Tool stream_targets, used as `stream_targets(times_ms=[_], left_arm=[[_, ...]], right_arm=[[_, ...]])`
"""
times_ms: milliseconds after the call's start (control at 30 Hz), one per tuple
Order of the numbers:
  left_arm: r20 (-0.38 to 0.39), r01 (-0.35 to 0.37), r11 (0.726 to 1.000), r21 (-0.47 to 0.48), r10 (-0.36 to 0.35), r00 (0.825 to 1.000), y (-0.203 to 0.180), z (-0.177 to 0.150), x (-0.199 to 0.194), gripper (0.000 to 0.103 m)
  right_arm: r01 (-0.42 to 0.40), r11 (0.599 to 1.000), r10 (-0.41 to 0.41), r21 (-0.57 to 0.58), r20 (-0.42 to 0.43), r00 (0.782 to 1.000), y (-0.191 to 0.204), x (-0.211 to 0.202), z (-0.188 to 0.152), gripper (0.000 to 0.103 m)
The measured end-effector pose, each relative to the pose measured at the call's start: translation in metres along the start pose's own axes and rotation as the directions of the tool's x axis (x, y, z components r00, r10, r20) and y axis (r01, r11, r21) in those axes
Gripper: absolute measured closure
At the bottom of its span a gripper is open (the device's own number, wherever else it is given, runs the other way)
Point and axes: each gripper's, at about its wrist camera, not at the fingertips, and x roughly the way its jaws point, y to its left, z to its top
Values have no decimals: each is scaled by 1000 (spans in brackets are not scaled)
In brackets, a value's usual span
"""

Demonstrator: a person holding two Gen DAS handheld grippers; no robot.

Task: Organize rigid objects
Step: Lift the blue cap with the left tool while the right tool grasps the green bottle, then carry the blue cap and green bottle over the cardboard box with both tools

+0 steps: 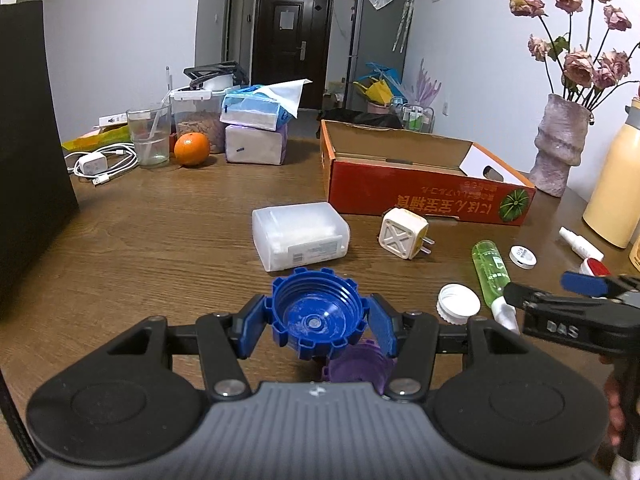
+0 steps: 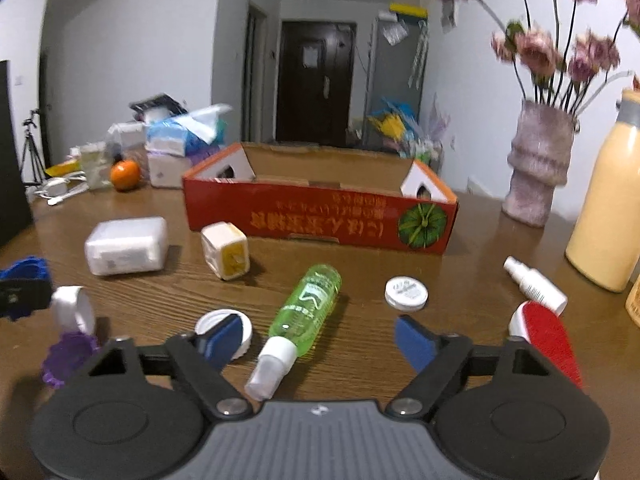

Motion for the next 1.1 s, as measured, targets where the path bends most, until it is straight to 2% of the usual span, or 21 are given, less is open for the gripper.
stream_targets(times_ms=[333,533,767,1100], left_arm=[[-16,-8,1000,-15,8,1000,2,0,8,47],[-16,-9,1000,-15,8,1000,2,0,8,47],[-10,-10,1000,-8,10,1000,-5,2,6,47],[6,-3,1000,6,3,1000,-22,9,3,47]], right_arm=[[23,997,-15,69,-109,994,2,56,9,49],[10,995,1,95,-119,993,-5,65,7,73],[-36,991,49,128,-97,994,-17,53,3,73],[-91,989,94,119,-24,995,-26,19,2,73]])
